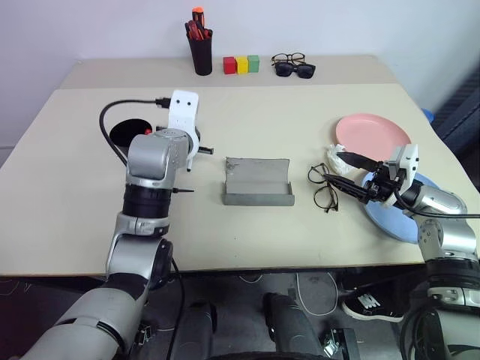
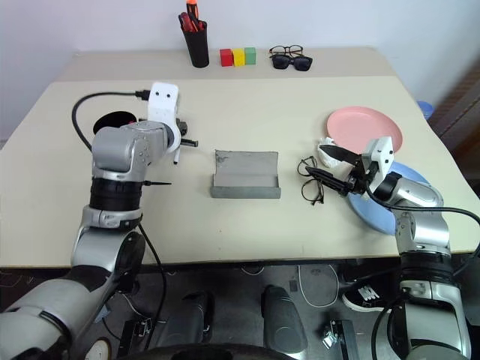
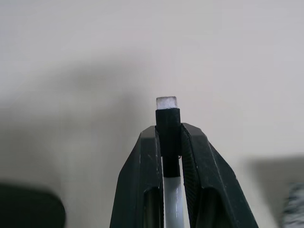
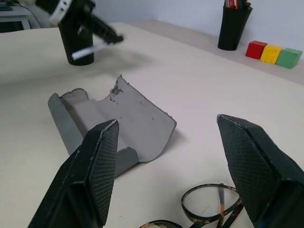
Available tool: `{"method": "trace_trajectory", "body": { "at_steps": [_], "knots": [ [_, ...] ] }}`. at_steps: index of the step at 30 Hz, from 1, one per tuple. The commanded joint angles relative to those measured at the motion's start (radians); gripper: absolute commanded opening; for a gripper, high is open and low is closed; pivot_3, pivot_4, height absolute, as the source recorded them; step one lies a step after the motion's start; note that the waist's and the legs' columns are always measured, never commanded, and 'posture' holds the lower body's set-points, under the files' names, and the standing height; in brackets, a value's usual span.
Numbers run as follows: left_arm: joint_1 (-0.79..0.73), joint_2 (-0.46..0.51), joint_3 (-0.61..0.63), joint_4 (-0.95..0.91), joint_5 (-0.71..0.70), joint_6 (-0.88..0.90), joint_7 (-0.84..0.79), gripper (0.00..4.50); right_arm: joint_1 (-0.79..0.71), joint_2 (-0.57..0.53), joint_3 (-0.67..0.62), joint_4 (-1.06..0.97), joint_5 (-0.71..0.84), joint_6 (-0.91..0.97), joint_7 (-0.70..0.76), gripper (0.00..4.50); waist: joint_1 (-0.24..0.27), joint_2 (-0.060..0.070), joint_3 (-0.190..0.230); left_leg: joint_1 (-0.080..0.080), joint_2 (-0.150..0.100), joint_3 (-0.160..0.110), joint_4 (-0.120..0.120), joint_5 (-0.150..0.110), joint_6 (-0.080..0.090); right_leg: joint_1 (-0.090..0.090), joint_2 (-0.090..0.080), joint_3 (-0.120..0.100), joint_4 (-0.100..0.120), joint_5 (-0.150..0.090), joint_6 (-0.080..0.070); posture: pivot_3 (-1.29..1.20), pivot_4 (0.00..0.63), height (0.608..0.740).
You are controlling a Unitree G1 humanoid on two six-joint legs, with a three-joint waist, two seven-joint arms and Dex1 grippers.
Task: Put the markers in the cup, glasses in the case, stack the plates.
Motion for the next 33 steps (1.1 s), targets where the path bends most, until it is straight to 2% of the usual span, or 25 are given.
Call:
{"method": "trace_trajectory", "body": {
  "at_steps": [1,5,12,19,28,33],
  "knots": [
    [0.066,0.039,-0.064,-0.182,0.099,-0.323,0.019,0.06,-0.037,-0.001,-0.013,-0.006,0.015,-0.005,0.008,3.36,0.0,0.0,0.0,0.0,0.0,0.0,0.0,0.0,0.0,0.0,0.0,0.0,0.0,0.0,0.0,0.0,0.15,0.74],
    [0.19,0.001,0.023,-0.217,0.189,-0.705,0.206,0.06,-0.067,0.011,0.002,0.018,0.007,-0.01,0.022,3.36,0.002,0.001,0.0,0.001,0.0,0.001,0.0,0.0,0.0,0.0,0.0,0.001,0.0,0.0,-0.001,0.0,0.15,0.74],
    [0.247,0.04,0.127,-0.072,0.28,-1.02,0.364,0.06,-0.127,0.056,0.029,0.027,0.035,0.011,0.073,3.36,0.004,0.0,0.0,0.0,0.0,0.001,0.002,0.0,0.0,0.001,0.0,0.001,0.0,0.001,-0.001,0.0,0.15,0.74],
    [0.249,0.054,0.155,0.069,0.315,-1.186,0.42,0.06,-0.17,0.081,0.048,0.024,0.055,0.028,0.138,3.36,0.01,0.0,0.0,0.0,0.0,0.001,0.002,0.0,0.0,0.001,0.0,0.001,0.0,0.001,-0.001,0.0,0.15,0.74],
    [0.243,0.008,0.135,0.219,0.322,-1.284,0.462,0.06,-0.178,0.083,0.045,0.028,0.046,0.02,0.155,3.36,0.009,0.0,0.0,0.0,0.0,0.001,0.001,0.0,0.0,0.001,0.0,0.001,0.0,0.001,-0.001,0.0,0.15,0.74],
    [0.281,0.0,0.124,0.241,0.33,-1.32,0.452,0.06,-0.163,0.071,0.035,0.011,0.048,0.023,0.145,3.36,0.005,0.0,0.0,0.0,0.0,0.001,0.001,0.0,0.0,0.0,0.0,0.001,0.0,0.001,-0.001,0.0,0.15,0.74]
  ]
}}
